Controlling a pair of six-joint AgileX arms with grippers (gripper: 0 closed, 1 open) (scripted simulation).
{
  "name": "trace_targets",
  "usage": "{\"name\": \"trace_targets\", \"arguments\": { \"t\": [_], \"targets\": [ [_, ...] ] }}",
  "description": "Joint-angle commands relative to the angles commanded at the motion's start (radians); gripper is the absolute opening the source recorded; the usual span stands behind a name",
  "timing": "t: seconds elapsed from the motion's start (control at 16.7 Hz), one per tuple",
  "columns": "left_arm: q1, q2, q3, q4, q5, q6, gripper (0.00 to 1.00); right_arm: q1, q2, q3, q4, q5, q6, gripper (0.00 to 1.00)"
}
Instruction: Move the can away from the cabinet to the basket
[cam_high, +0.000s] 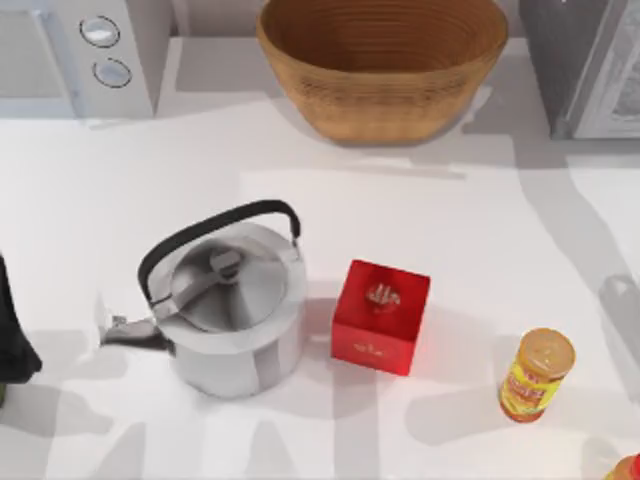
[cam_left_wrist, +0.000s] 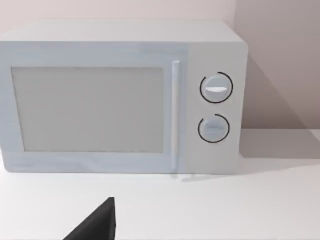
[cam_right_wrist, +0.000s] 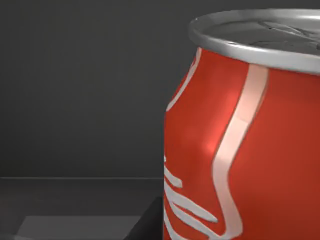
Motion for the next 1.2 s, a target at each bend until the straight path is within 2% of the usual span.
{"name": "trace_targets", "arguments": {
  "t": [0.24,0.48,1.2],
  "targets": [
    [0.0,0.0,0.0,0.0,0.0,0.0,1.0,-0.016,-0.078,-0.103,0.04,-0.023,0.0,0.0],
    [0.0,0.0,0.0,0.0,0.0,0.0,1.0,-0.061,-0.261,-0.374,0.129,-0.073,-0.002,0.0],
    [0.0,0.0,0.0,0.0,0.0,0.0,1.0,-0.274,-1.102,-1.743,0.534,-0.293,-0.009,0.0]
  ]
}}
